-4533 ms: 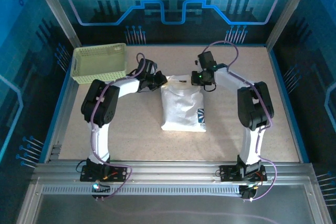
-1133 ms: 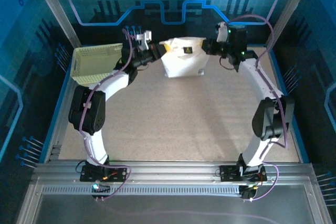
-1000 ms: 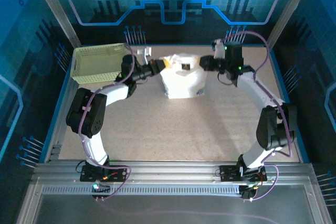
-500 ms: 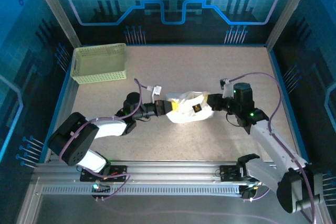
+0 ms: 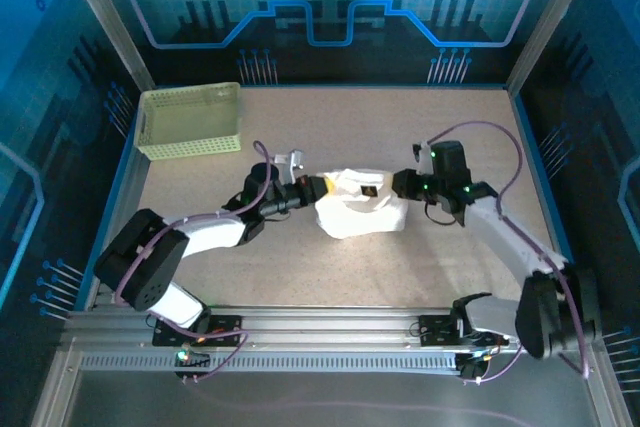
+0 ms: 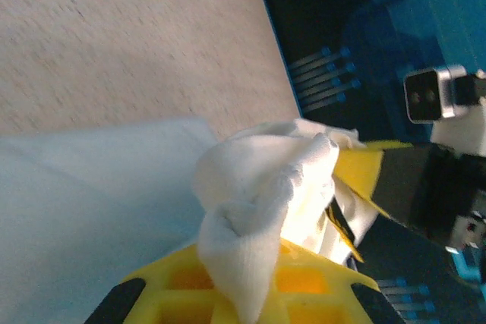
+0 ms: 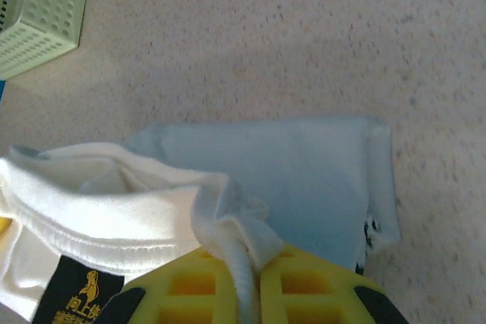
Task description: Fold the inside-out t-shirt
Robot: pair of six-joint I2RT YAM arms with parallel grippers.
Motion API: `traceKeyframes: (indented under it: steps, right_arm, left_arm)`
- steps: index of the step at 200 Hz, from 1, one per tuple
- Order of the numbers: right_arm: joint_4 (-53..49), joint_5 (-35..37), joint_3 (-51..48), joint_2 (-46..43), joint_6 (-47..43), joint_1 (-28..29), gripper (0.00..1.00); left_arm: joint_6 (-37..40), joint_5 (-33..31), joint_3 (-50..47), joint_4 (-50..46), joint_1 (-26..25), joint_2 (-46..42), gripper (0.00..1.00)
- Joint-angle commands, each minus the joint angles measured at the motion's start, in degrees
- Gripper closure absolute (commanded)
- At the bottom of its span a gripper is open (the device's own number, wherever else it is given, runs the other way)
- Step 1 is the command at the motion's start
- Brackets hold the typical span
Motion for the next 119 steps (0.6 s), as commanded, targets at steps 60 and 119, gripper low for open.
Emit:
traceKeyframes:
  steps: [60, 119]
  right_arm:
    - [-2.16, 4.22, 16.92, 23.93, -4.83, -1.19, 1.00]
    - [-3.72, 7.42, 21.25, 29.81, -6.29, -0.57, 1.00]
  left_arm:
    - [-4.49, -3.42, 8.25, -11.70, 4.53, 13.99, 0.99]
    - [-4.37, -3.44, 9.35, -13.92, 5.10, 14.84, 0.96]
